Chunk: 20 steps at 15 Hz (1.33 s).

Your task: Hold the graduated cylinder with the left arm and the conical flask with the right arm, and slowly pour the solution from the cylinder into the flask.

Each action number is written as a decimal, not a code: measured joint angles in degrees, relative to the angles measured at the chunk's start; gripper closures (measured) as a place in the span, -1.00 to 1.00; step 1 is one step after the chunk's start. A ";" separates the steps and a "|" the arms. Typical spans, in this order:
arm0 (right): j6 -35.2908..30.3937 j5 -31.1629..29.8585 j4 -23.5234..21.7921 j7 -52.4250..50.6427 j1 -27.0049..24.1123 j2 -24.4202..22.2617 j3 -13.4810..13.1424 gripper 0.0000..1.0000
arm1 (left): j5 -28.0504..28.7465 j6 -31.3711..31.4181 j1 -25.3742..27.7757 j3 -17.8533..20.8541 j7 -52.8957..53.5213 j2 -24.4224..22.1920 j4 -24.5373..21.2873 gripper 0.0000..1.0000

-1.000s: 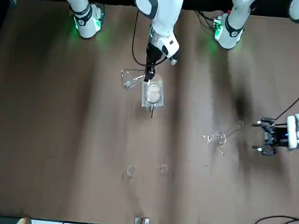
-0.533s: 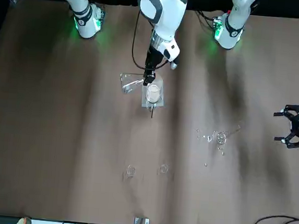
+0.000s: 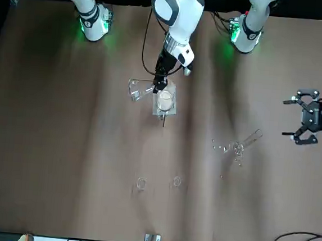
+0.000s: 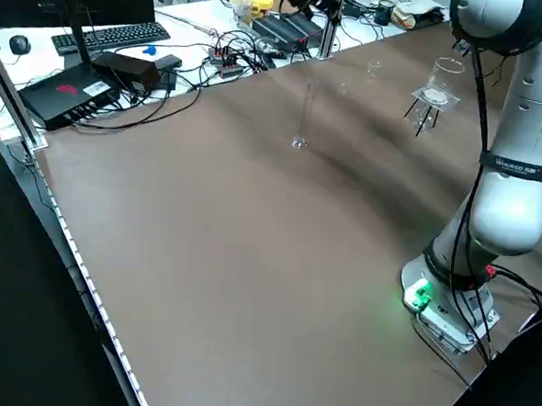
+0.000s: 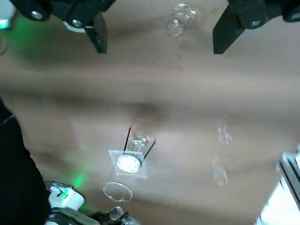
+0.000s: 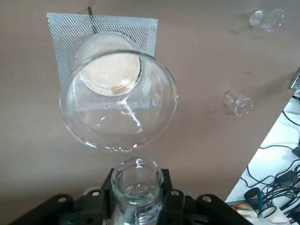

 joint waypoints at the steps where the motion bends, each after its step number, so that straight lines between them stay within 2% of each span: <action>1: -0.23 -0.24 0.46 0.00 0.25 0.56 0.00 0.22 | 1.47 0.63 -1.90 -0.05 -5.32 -0.56 -0.01 -0.99; 6: -2.26 -2.83 3.03 0.03 1.39 2.74 0.00 0.22 | 8.29 6.35 -11.44 -0.20 -26.54 -1.14 -0.07 -0.99; 9: -3.37 -4.74 3.62 0.02 1.95 3.00 0.00 0.22 | 15.80 8.85 -15.37 -0.24 -40.08 -1.29 -0.06 -0.99; 10: -3.83 -5.58 3.67 0.02 2.29 3.19 0.01 0.22 | 20.56 9.31 -17.12 -0.24 -48.04 -1.45 -0.06 -0.99; 16: -4.44 -7.63 3.68 -0.05 3.26 3.72 0.02 0.22 | 35.56 10.13 -20.47 -0.49 -67.39 -3.03 -0.05 -0.99; 20: -4.91 -8.56 3.68 -0.19 4.00 3.95 0.03 0.22 | 39.97 9.53 -20.61 -1.01 -74.30 -4.47 -0.17 -0.99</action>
